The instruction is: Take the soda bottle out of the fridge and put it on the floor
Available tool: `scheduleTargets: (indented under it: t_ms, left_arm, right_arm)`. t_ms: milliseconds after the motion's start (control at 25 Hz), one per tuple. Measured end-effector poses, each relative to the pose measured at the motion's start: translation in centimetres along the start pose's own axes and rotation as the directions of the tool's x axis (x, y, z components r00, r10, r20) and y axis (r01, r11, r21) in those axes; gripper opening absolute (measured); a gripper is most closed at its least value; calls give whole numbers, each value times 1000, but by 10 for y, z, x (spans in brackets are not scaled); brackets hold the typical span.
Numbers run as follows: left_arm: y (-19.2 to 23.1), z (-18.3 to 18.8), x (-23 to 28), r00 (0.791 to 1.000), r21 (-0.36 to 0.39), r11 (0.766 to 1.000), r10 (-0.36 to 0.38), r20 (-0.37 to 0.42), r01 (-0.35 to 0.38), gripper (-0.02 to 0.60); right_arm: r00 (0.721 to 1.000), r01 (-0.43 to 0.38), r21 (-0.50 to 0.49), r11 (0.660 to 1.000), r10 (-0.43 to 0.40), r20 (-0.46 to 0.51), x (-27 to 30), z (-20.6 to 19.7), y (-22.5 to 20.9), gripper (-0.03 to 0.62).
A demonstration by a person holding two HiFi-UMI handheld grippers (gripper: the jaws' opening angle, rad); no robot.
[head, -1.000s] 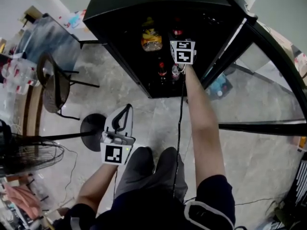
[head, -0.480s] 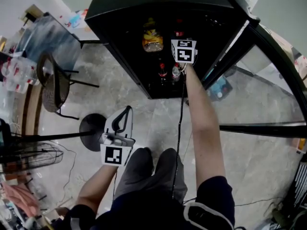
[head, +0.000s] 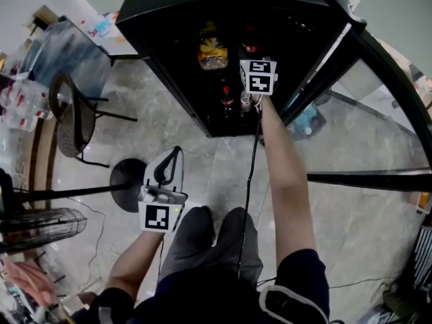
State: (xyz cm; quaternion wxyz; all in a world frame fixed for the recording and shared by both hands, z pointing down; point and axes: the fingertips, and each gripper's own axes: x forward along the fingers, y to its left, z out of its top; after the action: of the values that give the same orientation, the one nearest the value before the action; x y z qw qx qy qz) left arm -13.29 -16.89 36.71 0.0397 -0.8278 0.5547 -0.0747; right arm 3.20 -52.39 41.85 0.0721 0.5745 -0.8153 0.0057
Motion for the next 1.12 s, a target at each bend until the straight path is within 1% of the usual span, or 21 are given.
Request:
scheduleTargets:
  t_ms: [280,360,480,720,880,1040,1120]
  left_arm:
    - [-1,-2,3,1000,15,1000,-10,4,10,23]
    - [-1,-3,5,1000,9,1000,-10,1,10,23]
    - [-5,-1,7,1000,8,1000,-15,10,15,23]
    - [-11,-3,14,999,-5,1000,-31,13,31,23]
    - [-16,-14,21,999,4,999,-50,14,50,23]
    - [-22,-32,27,998,-4,998,-58,11,59,23]
    - [-27,-43,29,997,12,997,-73,11,73,23]
  right_arm:
    - [999,-23,-8,1000,23,44,-40,0,7,304]
    - [998,-27,-21,999,28,58,-52,0,9,304]
    - [997,-44,-25,999,45,57,-74,-3,12,304]
    - [992,-110,-24,994,112,65,-136,-10,29,304]
    - [984,-167,-21,986,167,53,-177,-33,47,304]
    - [977,-212,19,977,211,38,-212,-72,65,304]
    - [972,-233,30,972,232,28,-225,-97,75,304]
